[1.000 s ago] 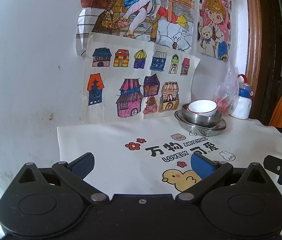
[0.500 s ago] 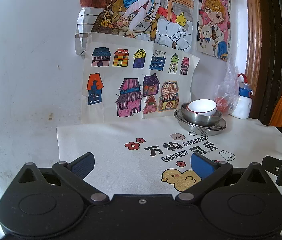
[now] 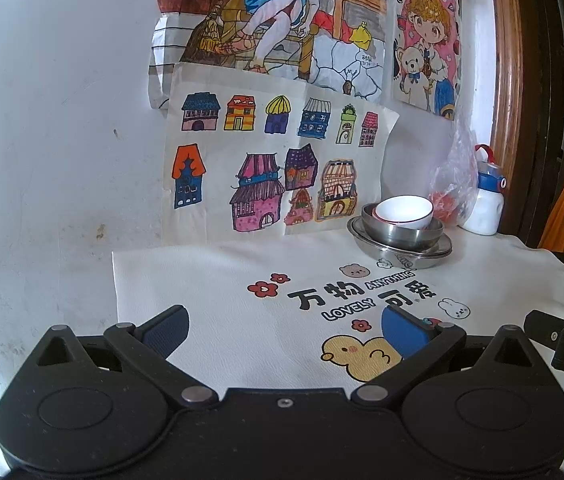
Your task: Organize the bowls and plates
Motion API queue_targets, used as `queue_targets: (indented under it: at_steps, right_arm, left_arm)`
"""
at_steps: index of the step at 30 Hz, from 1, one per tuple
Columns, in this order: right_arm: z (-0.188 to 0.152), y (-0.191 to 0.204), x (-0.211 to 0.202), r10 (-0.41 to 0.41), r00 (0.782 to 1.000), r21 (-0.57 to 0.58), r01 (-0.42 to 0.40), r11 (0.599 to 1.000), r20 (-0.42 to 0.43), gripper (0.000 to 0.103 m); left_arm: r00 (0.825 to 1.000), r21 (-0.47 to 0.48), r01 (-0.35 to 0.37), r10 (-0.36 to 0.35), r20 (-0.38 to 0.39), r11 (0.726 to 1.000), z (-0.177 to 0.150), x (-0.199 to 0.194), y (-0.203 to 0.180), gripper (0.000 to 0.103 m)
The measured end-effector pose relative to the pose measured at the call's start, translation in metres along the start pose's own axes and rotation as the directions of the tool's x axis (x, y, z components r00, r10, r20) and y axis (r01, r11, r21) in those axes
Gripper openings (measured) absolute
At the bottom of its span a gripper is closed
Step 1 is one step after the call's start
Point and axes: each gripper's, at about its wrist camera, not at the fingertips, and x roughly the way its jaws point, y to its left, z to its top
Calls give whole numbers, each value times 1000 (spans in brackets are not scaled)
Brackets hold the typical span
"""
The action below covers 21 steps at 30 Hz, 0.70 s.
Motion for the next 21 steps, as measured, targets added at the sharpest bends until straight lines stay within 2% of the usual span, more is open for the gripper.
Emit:
queue_targets:
  at_steps: [21]
  right_arm:
    - [-1,-1,0,2,1000,4,-2,1000,-3,103]
  left_arm:
    - [1000,1,3,-3,-2,1000,-1,1,-2,102]
